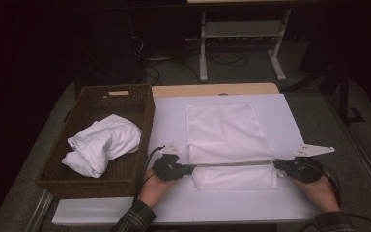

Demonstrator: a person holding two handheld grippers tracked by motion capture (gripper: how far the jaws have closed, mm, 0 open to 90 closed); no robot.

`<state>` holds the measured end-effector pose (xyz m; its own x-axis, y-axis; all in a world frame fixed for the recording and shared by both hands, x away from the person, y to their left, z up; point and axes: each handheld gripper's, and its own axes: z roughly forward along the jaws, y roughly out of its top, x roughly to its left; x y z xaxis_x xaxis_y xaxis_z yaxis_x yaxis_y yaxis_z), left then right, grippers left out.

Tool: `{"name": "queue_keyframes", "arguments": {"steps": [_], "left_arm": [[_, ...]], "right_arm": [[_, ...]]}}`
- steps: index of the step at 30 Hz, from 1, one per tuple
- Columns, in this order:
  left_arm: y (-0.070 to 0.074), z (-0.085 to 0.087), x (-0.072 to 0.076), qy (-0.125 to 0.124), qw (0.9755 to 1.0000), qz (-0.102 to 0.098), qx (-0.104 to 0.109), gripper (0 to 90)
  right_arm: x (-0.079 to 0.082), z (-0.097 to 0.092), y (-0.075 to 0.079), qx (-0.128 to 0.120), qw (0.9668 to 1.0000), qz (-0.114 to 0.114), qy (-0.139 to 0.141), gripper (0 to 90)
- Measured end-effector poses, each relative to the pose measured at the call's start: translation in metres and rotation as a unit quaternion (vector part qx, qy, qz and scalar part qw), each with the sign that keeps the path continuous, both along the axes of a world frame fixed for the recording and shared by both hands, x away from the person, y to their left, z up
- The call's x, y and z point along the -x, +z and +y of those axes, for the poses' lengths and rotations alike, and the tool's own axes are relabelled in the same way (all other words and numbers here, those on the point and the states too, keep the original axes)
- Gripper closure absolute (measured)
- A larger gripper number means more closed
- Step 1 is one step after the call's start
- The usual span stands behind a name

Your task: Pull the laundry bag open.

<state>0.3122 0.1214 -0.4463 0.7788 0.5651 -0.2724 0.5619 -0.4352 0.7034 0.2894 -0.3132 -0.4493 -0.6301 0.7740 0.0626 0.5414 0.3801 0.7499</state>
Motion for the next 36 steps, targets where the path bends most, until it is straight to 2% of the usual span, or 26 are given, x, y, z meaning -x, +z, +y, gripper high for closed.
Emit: {"name": "queue_keyframes", "arguments": {"steps": [5, 8, 9, 10, 11, 14, 16, 17, 18, 20, 22, 26, 29, 30, 32, 36], "left_arm": [[0.001, 0.002, 0.0, 0.003, 1.0, -0.005, -0.006, 85.3], [0.004, 0.003, 0.001, 0.007, 0.9999, -0.011, -0.004, 81.5], [0.005, 0.003, 0.001, 0.008, 0.9998, -0.014, -0.006, 75.0], [0.005, 0.003, 0.001, 0.008, 0.9998, -0.014, -0.006, 72.3], [0.008, 0.004, 0.001, 0.011, 0.9997, -0.02, -0.005, 66.0], [0.01, 0.003, 0.002, 0.007, 0.9996, -0.026, -0.003, 52.3], [0.01, 0.003, 0.002, 0.007, 0.9996, -0.026, -0.003, 49.0], [0.01, 0.003, 0.002, 0.007, 0.9996, -0.026, -0.003, 49.0], [0.012, 0.0, 0.004, -0.001, 0.9992, -0.04, -0.001, 37.8], [0.012, -0.001, 0.004, -0.002, 0.9989, -0.046, -0.001, 30.7], [0.012, -0.003, 0.004, -0.007, 0.9991, -0.043, 0.0, 22.9], [0.013, -0.004, 0.005, -0.013, 0.9987, -0.05, -0.003, 17.5], [0.014, -0.005, 0.005, -0.017, 0.9983, -0.055, -0.005, 17.0], [0.017, -0.006, 0.007, -0.024, 0.998, -0.058, -0.011, 16.1], [0.018, -0.006, 0.008, -0.027, 0.9977, -0.06, -0.011, 16.0], [0.022, -0.006, 0.009, -0.033, 0.9976, -0.06, -0.013, 16.0]], "right_arm": [[-0.001, 0.001, -0.002, 0.001, 1.0, 0.003, 0.006, 84.0], [0.0, -0.001, 0.0, -0.012, 0.9999, 0.003, 0.007, 78.7], [0.001, -0.002, 0.001, -0.023, 0.9997, 0.001, 0.006, 68.4], [0.001, -0.002, 0.001, -0.023, 0.9997, 0.001, 0.006, 68.4], [0.001, -0.002, 0.001, -0.034, 0.9994, 0.007, 0.009, 56.9], [0.003, 0.002, 0.002, -0.036, 0.9993, 0.0, 0.006, 39.0], [0.003, 0.003, 0.002, -0.037, 0.9993, -0.002, 0.006, 39.0], [0.003, 0.003, 0.002, -0.037, 0.9993, -0.002, 0.006, 34.6], [0.005, 0.009, 0.001, -0.024, 0.9997, -0.006, -0.004, 19.5], [0.007, 0.013, 0.002, -0.021, 0.9997, -0.012, -0.004, 15.5], [0.008, 0.014, 0.002, -0.02, 0.9996, -0.016, -0.006, 13.8], [0.012, 0.02, 0.004, -0.021, 0.9996, -0.019, -0.007, 13.8], [0.015, 0.025, 0.006, -0.017, 0.9997, -0.02, -0.006, 13.8], [0.016, 0.028, 0.008, -0.015, 0.9995, -0.024, -0.014, 13.5], [0.018, 0.032, 0.01, -0.024, 0.9992, -0.026, -0.017, 13.4], [0.02, 0.039, 0.01, -0.028, 0.9991, -0.031, -0.01, 12.9]]}}
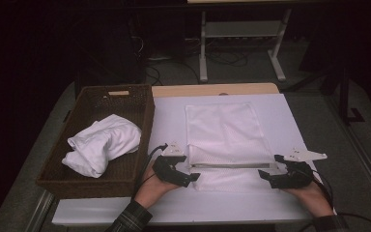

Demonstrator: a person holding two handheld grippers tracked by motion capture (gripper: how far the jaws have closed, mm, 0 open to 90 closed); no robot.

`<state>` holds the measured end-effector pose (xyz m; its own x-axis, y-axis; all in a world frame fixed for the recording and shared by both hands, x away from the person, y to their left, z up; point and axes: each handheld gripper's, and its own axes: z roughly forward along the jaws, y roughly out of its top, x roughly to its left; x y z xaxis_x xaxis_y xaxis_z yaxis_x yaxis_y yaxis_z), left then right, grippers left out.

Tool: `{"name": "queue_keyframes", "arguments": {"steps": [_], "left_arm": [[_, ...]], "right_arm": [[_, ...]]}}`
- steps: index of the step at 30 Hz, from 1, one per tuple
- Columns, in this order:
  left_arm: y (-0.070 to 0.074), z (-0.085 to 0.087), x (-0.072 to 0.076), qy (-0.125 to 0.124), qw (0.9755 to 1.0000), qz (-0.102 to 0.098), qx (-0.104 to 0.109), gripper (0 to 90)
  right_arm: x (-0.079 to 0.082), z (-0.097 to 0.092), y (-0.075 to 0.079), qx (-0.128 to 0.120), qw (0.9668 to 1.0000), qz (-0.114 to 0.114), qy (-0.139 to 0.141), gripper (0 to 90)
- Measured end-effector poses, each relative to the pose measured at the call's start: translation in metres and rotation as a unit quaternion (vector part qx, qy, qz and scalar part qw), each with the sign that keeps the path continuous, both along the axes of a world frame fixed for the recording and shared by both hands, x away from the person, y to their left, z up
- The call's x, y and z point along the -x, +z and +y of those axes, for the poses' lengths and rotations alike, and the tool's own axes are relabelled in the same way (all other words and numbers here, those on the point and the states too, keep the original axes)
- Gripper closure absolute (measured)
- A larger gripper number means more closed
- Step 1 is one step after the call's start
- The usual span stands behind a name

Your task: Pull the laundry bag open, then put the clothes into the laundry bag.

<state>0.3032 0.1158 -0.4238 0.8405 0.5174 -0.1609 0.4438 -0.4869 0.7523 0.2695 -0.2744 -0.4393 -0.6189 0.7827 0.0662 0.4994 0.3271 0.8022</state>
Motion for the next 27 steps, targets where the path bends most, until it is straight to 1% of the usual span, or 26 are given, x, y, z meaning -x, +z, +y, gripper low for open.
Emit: {"name": "queue_keyframes", "arguments": {"steps": [3, 6, 9, 11, 14, 15, 22, 23, 27], "left_arm": [[0.004, -0.001, 0.001, -0.003, 1.0, 0.003, -0.002, 16.0], [0.006, -0.001, 0.002, -0.004, 1.0, 0.006, -0.001, 16.0], [0.009, -0.001, 0.001, -0.006, 1.0, 0.002, -0.004, 16.0], [0.011, -0.001, 0.001, -0.002, 1.0, 0.001, -0.001, 16.0], [0.011, -0.001, 0.001, -0.001, 1.0, 0.003, 0.002, 16.0], [0.013, 0.0, 0.0, -0.003, 0.9999, 0.006, 0.008, 16.0], [0.017, 0.001, 0.0, -0.004, 0.9999, 0.004, 0.009, 15.9], [0.02, 0.001, 0.0, 0.001, 0.9999, 0.001, 0.012, 16.0], [0.022, 0.002, 0.0, 0.0, 0.9999, 0.002, 0.015, 16.0]], "right_arm": [[0.002, 0.002, -0.001, -0.001, 1.0, 0.0, 0.003, 13.0], [0.008, 0.004, -0.003, -0.008, 0.9999, -0.001, 0.01, 12.9], [0.014, 0.007, -0.004, -0.006, 0.9998, -0.002, 0.019, 12.9], [0.018, 0.009, -0.004, -0.006, 0.9997, -0.005, 0.024, 12.9], [0.02, 0.011, -0.004, -0.008, 0.9996, -0.004, 0.027, 12.9], [0.022, 0.015, -0.005, -0.009, 0.9993, -0.004, 0.035, 12.9], [0.022, 0.02, -0.007, -0.008, 0.9989, -0.001, 0.045, 12.6], [0.022, 0.021, -0.008, -0.009, 0.9988, -0.001, 0.048, 12.4], [0.022, 0.021, -0.008, -0.009, 0.9988, 0.0, 0.049, 12.4]]}}
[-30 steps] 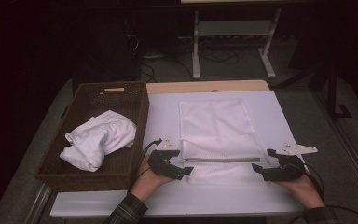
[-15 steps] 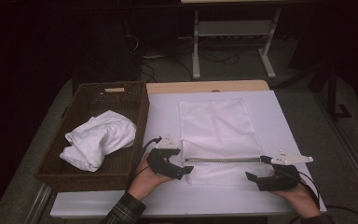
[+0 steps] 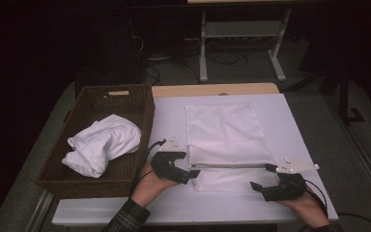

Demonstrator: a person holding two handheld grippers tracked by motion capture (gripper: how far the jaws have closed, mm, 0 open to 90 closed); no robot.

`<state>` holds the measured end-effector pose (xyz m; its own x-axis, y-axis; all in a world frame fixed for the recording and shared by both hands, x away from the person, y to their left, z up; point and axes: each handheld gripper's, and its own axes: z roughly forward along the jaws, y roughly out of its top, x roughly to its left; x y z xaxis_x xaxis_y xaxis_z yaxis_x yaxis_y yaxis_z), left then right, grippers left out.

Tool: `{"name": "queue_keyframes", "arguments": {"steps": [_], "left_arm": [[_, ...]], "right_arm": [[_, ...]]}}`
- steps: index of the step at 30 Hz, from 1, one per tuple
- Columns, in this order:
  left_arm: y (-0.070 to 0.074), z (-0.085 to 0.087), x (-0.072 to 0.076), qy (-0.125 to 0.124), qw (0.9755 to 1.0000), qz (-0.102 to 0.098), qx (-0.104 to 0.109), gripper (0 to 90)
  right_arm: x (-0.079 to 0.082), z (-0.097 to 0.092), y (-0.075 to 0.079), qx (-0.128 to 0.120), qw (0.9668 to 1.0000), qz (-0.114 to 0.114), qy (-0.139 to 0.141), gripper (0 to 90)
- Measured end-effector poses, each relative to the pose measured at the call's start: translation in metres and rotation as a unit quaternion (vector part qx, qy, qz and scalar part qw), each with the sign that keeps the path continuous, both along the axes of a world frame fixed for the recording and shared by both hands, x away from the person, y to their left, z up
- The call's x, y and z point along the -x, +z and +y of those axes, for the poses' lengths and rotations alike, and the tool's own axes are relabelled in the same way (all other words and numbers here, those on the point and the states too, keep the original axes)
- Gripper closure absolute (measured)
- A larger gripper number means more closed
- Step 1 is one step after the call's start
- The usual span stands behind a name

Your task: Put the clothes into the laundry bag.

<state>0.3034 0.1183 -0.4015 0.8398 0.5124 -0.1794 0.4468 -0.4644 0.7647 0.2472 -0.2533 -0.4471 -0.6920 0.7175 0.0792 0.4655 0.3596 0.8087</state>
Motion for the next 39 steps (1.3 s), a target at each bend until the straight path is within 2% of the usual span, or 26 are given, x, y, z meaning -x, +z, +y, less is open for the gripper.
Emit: {"name": "queue_keyframes", "arguments": {"steps": [16, 22, 27, 30, 36, 39], "left_arm": [[0.023, 0.002, -0.002, -0.012, 0.9997, 0.006, 0.018, 15.9], [0.032, 0.004, -0.003, -0.017, 0.9992, 0.01, 0.033, 15.5], [0.04, 0.005, -0.005, -0.031, 0.9982, 0.011, 0.051, 14.4], [0.04, 0.005, -0.005, -0.031, 0.9982, 0.011, 0.051, 14.2], [0.049, 0.008, -0.01, -0.044, 0.9978, 0.005, 0.05, 12.8], [0.05, 0.011, -0.013, -0.047, 0.9973, 0.007, 0.056, 11.6]], "right_arm": [[0.0, 0.001, 0.0, -0.002, 1.0, -0.007, 0.005, 11.6], [0.0, 0.0, 0.0, -0.004, 1.0, -0.008, 0.003, 11.5], [0.0, -0.001, 0.001, -0.003, 1.0, -0.008, 0.002, 11.5], [0.0, -0.001, 0.001, -0.003, 1.0, -0.009, 0.002, 11.4], [0.0, -0.001, 0.001, -0.004, 0.9999, -0.011, 0.004, 11.4], [0.0, -0.001, 0.001, -0.004, 0.9999, -0.013, 0.005, 11.0]]}}
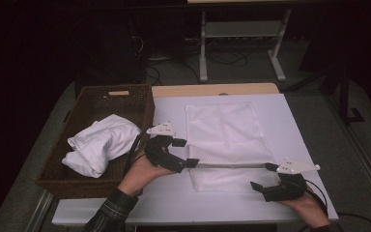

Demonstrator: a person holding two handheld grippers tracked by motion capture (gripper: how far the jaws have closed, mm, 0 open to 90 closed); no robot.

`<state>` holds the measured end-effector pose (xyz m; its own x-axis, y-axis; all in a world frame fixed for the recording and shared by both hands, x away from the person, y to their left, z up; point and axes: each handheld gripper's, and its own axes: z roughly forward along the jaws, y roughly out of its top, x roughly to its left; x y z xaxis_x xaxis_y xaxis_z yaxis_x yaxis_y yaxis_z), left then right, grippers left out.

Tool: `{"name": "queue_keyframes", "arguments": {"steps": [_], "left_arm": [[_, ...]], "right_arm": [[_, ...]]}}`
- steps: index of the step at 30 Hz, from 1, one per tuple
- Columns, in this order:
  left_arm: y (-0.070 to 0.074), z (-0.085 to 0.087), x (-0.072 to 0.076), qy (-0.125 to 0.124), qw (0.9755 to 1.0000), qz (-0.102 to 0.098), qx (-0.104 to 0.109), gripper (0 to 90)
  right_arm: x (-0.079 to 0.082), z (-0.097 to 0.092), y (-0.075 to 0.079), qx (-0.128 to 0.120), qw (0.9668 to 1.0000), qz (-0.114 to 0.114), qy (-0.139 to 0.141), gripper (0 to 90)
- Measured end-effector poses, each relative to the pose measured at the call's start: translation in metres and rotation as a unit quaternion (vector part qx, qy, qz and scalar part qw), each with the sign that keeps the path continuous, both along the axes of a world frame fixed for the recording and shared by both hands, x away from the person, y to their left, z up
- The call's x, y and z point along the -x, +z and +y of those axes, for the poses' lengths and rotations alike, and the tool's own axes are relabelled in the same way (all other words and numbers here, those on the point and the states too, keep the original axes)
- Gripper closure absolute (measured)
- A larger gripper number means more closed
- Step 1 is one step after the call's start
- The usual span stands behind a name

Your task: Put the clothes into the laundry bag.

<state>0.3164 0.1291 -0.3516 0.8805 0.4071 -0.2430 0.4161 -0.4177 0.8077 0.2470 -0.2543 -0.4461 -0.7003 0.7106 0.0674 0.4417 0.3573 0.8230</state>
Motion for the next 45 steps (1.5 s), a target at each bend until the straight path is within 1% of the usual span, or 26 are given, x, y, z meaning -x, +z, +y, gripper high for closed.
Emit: {"name": "queue_keyframes", "arguments": {"steps": [4, 5, 8, 10, 15, 16, 17, 18, 20, 24, 26, 27, 30, 31, 32, 34, 36, 37, 38, 40, 42, 43, 45], "left_arm": [[0.001, 0.003, -0.002, 0.0, 1.0, 0.002, 0.006, 11.6], [0.005, 0.006, -0.004, -0.003, 1.0, -0.002, -0.003, 11.6], [0.009, 0.01, -0.006, -0.002, 0.9998, -0.013, -0.012, 11.6], [0.012, 0.013, -0.008, 0.001, 0.9998, -0.017, -0.012, 11.5], [0.017, 0.02, -0.012, -0.002, 0.9996, -0.024, -0.014, 11.6], [0.018, 0.021, -0.013, -0.002, 0.9996, -0.025, -0.014, 11.6], [0.02, 0.025, -0.014, -0.001, 0.9995, -0.03, -0.012, 11.5], [0.021, 0.027, -0.015, -0.001, 0.9995, -0.03, -0.011, 11.5], [0.023, 0.03, -0.017, 0.0, 0.9993, -0.033, -0.017, 11.6], [0.027, 0.037, -0.019, 0.003, 0.9989, -0.041, -0.022, 11.5], [0.027, 0.037, -0.019, 0.003, 0.9989, -0.041, -0.022, 11.5], [0.03, 0.044, -0.021, 0.007, 0.9988, -0.042, -0.025, 11.5], [0.03, 0.044, -0.021, 0.007, 0.9988, -0.042, -0.025, 11.5], [0.031, 0.053, -0.024, 0.012, 0.9985, -0.045, -0.03, 11.6], [0.031, 0.053, -0.024, 0.012, 0.9985, -0.045, -0.03, 11.6], [0.031, 0.06, -0.026, 0.017, 0.9982, -0.045, -0.036, 11.5], [0.031, 0.06, -0.026, 0.017, 0.9982, -0.045, -0.036, 11.5], [0.033, 0.067, -0.028, 0.022, 0.9979, -0.046, -0.039, 11.5], [0.033, 0.067, -0.028, 0.022, 0.9979, -0.046, -0.039, 11.5], [0.034, 0.074, -0.03, 0.028, 0.9977, -0.045, -0.042, 11.5], [0.034, 0.074, -0.03, 0.028, 0.9977, -0.045, -0.042, 11.5], [0.035, 0.081, -0.032, 0.035, 0.997, -0.046, -0.051, 11.5], [0.035, 0.087, -0.033, 0.039, 0.9967, -0.046, -0.054, 11.5]], "right_arm": [[0.0, 0.0, 0.0, 0.0, 1.0, 0.0, 0.001, 11.0], [0.0, 0.0, 0.0, 0.0, 1.0, 0.001, 0.001, 10.9], [0.0, 0.0, 0.0, -0.001, 1.0, 0.001, 0.001, 10.9], [0.0, 0.0, 0.0, 0.0, 1.0, 0.001, 0.001, 10.9], [0.0, 0.0, 0.0, 0.0, 1.0, 0.001, 0.001, 10.9], [0.0, 0.0, 0.0, 0.0, 1.0, 0.001, 0.001, 10.9], [0.0, 0.0, 0.0, -0.001, 1.0, 0.001, 0.001, 10.9], [0.0, 0.0, 0.0, -0.002, 1.0, 0.001, 0.001, 10.9], [0.0, 0.0, 0.0, -0.002, 1.0, 0.002, 0.0, 10.9], [0.0, 0.0, 0.0, -0.002, 1.0, 0.002, 0.001, 10.9], [0.0, 0.0, 0.0, -0.002, 1.0, 0.001, 0.001, 10.9], [0.0, 0.0, 0.0, -0.002, 1.0, 0.002, 0.001, 10.9], [0.0, 0.0, 0.0, -0.003, 1.0, 0.002, 0.0, 10.9], [0.0, 0.0, 0.0, -0.002, 1.0, 0.002, 0.001, 10.9], [0.0, 0.0, 0.0, -0.002, 1.0, 0.002, 0.001, 10.9], [0.0, 0.0, -0.001, -0.003, 1.0, 0.003, 0.001, 10.7], [0.0, 0.0, -0.001, -0.004, 1.0, 0.004, 0.001, 10.7], [0.0, 0.0, -0.001, -0.004, 1.0, 0.004, 0.001, 10.5], [0.0, 0.0, -0.001, -0.004, 1.0, 0.004, 0.001, 10.5], [0.0, 0.0, -0.001, -0.004, 1.0, 0.004, 0.001, 10.5], [0.0, 0.0, -0.001, -0.004, 1.0, 0.004, 0.0, 10.5], [0.0, 0.0, -0.001, -0.004, 1.0, 0.004, 0.0, 10.5], [-0.001, 0.0, -0.001, -0.004, 1.0, 0.004, 0.0, 10.5]]}}
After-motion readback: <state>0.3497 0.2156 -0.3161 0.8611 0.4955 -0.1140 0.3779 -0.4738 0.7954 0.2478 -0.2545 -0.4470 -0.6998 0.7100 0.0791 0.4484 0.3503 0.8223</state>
